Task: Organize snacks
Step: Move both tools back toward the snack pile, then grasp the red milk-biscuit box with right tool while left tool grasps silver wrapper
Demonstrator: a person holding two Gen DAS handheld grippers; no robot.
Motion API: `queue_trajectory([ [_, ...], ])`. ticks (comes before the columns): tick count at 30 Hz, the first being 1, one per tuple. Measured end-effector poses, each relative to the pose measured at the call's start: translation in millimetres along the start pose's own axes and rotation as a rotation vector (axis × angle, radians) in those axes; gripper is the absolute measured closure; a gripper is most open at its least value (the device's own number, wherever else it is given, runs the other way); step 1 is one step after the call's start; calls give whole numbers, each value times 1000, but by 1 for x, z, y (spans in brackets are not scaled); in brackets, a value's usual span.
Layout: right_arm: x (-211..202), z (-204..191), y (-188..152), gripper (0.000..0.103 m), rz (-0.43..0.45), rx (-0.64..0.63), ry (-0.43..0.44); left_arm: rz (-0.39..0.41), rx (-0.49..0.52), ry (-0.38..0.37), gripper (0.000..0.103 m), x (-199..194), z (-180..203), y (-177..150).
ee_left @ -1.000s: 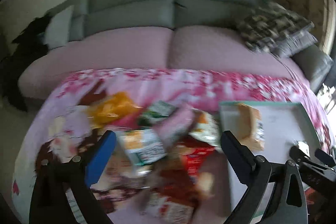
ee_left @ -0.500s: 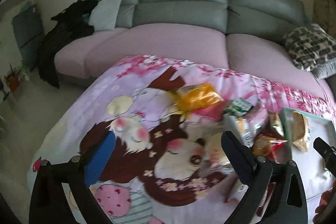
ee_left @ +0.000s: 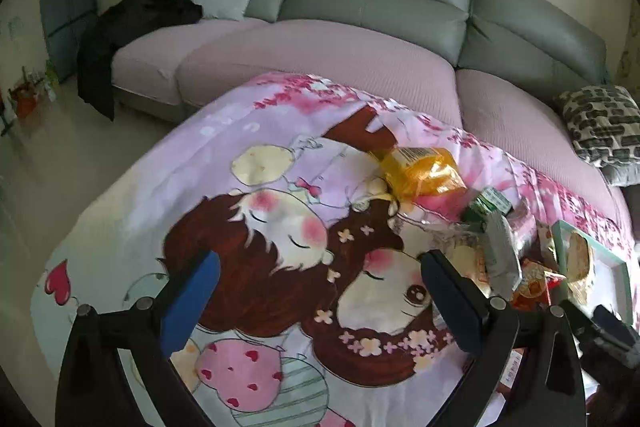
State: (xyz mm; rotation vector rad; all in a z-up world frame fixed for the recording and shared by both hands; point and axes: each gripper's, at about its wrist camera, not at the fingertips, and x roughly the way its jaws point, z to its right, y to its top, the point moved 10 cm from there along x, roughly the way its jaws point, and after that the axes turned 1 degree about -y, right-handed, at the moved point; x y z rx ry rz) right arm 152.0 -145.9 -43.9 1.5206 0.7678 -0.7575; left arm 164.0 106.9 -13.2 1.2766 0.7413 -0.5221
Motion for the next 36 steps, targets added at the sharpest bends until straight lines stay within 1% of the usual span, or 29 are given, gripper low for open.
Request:
queue_trajectory([
  [4, 2, -12, -16, 0, -42, -60, -20, -48, 10, -41, 2, 6, 11, -10],
  [7, 2, -21, -24, 0, -60, -101, -20, -112, 23, -69, 2, 15, 21, -23],
  [9, 4, -24, -29, 0, -76, -120, -26, -153, 52, -73, 2, 20, 27, -32],
  [11, 7, -27, -33, 0, -89, -133, -33, -175, 91, -55, 2, 24, 32, -40],
  [13, 8, -31, -36, 1, -91, -159, -52, -186, 107, -39, 2, 28, 32, -44],
  [16, 7, -39, -39, 7, -102, -165, -27, -197, 95, -32, 2, 31, 28, -47],
  [19, 6, -46, -41, 7, -97, -191, -26, -202, 84, -16, 2, 34, 22, -48],
  [24, 18, -54, -50, 8, -131, -210, -25, -209, 70, -7, 2, 35, 17, -50],
  [29, 33, -57, -60, 8, -166, -182, -9, -216, 75, -6, 2, 37, 18, -51],
  [31, 35, -59, -62, 12, -166, -193, -18, -219, 77, -4, 2, 38, 18, -52],
  [32, 35, -60, -63, 17, -163, -196, -18, -221, 77, -3, 2, 39, 18, -52],
  [33, 35, -61, -62, 20, -161, -195, -11, -221, 77, -2, 2, 39, 18, -53],
  [34, 34, -63, -62, 26, -158, -193, -2, -222, 76, -1, 2, 39, 17, -53],
  [35, 33, -64, -62, 30, -156, -191, 8, -222, 74, 0, 2, 40, 17, -53],
  [36, 32, -63, -61, 31, -154, -189, 7, -222, 73, 0, 2, 40, 17, -53],
])
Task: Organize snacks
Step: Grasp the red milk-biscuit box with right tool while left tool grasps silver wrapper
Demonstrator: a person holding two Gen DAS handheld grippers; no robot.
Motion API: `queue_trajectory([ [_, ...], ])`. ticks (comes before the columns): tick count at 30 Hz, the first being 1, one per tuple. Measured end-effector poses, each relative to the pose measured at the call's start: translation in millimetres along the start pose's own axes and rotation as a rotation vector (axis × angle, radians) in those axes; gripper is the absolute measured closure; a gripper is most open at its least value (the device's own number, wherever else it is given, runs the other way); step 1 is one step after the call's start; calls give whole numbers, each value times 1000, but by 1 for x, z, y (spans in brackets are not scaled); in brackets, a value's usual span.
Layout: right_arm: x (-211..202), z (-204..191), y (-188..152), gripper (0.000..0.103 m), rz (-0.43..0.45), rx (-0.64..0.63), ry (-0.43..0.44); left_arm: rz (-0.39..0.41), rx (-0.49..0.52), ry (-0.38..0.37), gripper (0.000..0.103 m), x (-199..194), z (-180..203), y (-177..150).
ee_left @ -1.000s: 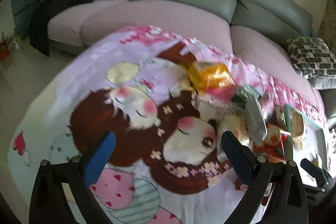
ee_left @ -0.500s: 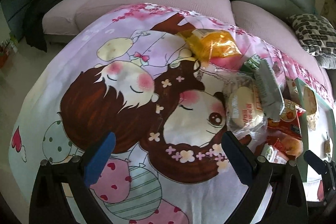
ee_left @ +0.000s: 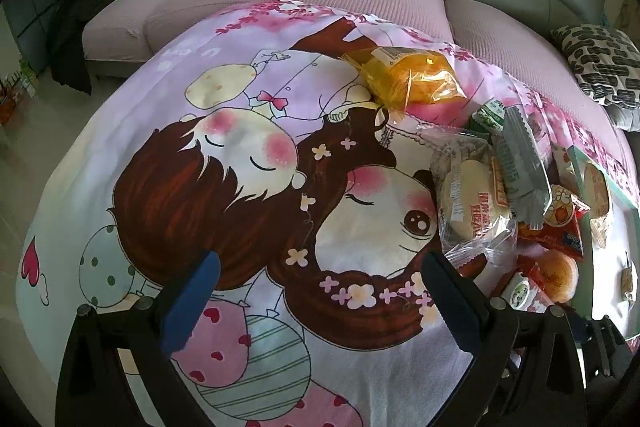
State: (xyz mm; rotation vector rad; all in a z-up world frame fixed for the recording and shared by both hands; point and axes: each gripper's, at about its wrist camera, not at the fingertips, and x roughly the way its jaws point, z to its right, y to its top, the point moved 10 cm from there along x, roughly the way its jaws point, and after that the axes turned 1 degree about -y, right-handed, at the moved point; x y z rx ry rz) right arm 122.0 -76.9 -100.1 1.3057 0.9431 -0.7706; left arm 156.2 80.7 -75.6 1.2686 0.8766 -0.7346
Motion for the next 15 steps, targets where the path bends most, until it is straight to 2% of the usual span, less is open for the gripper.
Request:
queue_trajectory([
  [3, -1, 2, 0, 38, -1, 13, 7, 0, -3, 2, 2, 0, -2, 0],
  [4, -2, 4, 0, 45, 0, 23, 9, 0, -4, 3, 2, 0, -2, 0],
  [15, -10, 0, 7, 54, 24, 62, 79, 8, -5, 8, 2, -2, -2, 1],
])
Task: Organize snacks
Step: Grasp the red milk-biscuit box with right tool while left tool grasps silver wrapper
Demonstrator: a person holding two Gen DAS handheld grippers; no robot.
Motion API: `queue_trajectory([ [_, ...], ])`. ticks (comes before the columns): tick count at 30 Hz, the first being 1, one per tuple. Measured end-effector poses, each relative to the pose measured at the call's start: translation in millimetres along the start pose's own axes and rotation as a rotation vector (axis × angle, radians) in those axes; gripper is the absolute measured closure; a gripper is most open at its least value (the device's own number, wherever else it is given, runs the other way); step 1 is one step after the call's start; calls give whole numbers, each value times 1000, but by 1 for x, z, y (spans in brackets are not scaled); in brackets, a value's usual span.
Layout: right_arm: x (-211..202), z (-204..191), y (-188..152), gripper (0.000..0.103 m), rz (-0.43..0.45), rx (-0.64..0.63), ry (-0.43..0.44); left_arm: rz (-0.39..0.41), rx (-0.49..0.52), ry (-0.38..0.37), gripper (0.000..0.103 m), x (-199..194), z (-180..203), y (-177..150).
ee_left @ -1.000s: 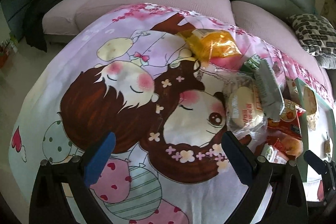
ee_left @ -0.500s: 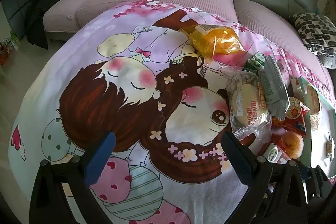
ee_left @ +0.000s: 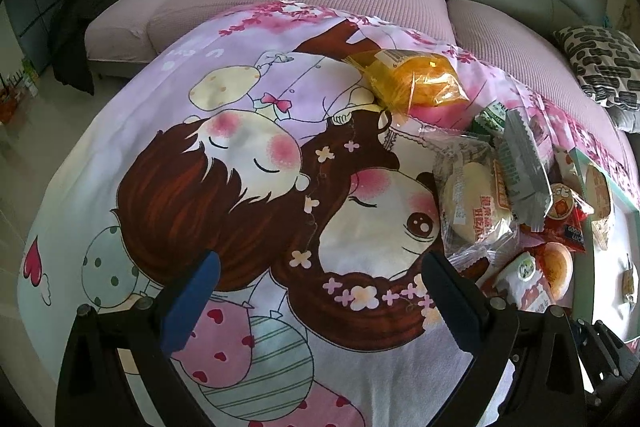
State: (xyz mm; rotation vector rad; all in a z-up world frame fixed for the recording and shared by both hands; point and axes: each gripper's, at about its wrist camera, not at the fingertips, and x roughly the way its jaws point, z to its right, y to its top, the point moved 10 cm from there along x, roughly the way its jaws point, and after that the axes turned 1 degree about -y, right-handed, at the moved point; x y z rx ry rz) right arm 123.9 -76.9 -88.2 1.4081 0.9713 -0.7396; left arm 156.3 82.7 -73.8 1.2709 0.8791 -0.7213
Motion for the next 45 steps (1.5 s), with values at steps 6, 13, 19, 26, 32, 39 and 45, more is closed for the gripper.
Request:
queue_trajectory([
  [6, -14, -5, 5, 56, 37, 8, 43, 16, -16, -1, 3, -4, -3, 3],
  [13, -34, -7, 16, 56, 91, 17, 72, 46, -38, -6, 3, -11, -6, 9],
  [19, -53, 5, 27, 56, 143, 45, 65, 102, -48, -65, 3, -22, 5, 19],
  [26, -71, 48, 36, 56, 194, 129, 16, 150, -37, -169, 3, -31, 38, 32],
  [32, -71, 92, 32, 56, 188, 222, -50, 151, 4, -266, 14, -28, 77, 42],
  [39, -75, 115, 29, 56, 194, 281, -58, 146, 36, -310, 36, -19, 110, 53],
  [45, -77, 120, 29, 56, 198, 292, -51, 137, 74, -300, 53, -8, 125, 51],
])
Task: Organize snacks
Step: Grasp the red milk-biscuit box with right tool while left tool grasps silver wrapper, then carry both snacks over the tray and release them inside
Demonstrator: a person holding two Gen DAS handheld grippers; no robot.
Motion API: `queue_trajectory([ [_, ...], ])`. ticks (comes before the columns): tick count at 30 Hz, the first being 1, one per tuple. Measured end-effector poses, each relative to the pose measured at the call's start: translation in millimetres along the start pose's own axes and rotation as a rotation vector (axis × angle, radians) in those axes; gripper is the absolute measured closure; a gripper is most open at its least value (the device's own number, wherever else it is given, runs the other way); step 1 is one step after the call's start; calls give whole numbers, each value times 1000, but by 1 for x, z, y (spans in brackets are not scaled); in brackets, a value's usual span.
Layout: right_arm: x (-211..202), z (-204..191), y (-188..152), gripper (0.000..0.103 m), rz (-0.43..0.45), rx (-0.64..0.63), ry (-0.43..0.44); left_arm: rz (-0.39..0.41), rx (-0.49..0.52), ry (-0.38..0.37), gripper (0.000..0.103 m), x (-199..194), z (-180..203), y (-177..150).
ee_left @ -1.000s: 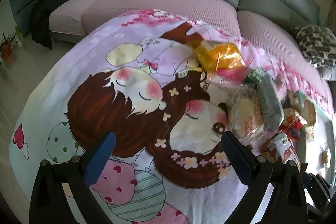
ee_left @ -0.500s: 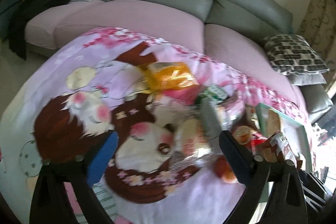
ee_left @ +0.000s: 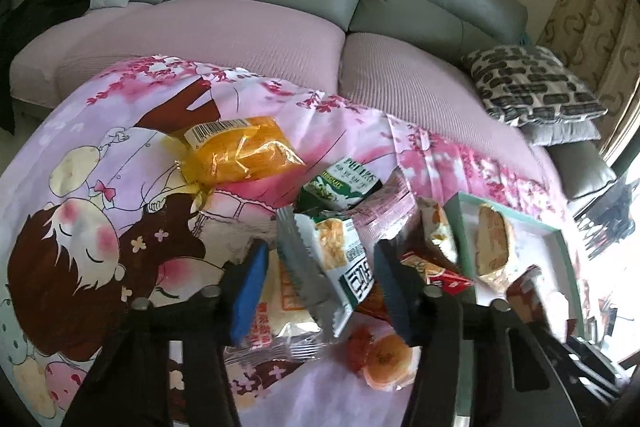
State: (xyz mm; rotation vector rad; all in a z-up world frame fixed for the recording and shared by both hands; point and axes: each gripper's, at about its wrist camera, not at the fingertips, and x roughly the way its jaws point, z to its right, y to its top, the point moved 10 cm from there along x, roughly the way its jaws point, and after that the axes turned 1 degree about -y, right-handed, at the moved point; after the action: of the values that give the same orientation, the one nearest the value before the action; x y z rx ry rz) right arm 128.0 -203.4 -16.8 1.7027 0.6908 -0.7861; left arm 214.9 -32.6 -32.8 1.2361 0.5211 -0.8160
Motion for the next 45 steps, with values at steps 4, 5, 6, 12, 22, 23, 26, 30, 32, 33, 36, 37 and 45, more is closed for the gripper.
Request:
queue_trajectory([
  [4, -2, 0, 0, 56, 3, 6, 4, 21, 3, 21, 70, -2, -3, 3],
  [5, -3, 1, 1, 56, 4, 8, 4, 25, -5, 14, 71, -2, -4, 3],
  [6, -3, 2, 1, 56, 5, 10, 5, 26, -10, 12, 72, -3, -4, 3],
  [12, -8, 9, 4, 56, 18, 33, 4, 48, -12, -10, 78, -11, 0, 6],
  [22, -26, 55, 13, 56, 63, 121, -28, 130, -7, -51, 78, -44, 19, 21],
  [23, -28, 66, 13, 56, 68, 143, -41, 143, 0, -62, 78, -49, 24, 24],
  [26, -36, 107, 12, 56, 79, 219, -111, 165, 31, -107, 78, -60, 45, 27],
  [30, -49, 155, 8, 56, 94, 303, -198, 166, 81, -179, 78, -66, 82, 21],
  [32, -56, 178, 4, 56, 102, 336, -249, 148, 118, -225, 78, -65, 106, 14],
  [33, -60, 192, 0, 56, 104, 360, -276, 138, 136, -242, 78, -63, 117, 10],
  [36, -65, 219, -8, 56, 100, 406, -319, 104, 211, -295, 78, -61, 155, -7],
  [37, -65, 226, -11, 56, 95, 414, -335, 93, 234, -313, 78, -60, 167, -12],
  [45, -44, 250, -28, 56, 34, 440, -349, -22, 310, -396, 78, -35, 223, -58],
])
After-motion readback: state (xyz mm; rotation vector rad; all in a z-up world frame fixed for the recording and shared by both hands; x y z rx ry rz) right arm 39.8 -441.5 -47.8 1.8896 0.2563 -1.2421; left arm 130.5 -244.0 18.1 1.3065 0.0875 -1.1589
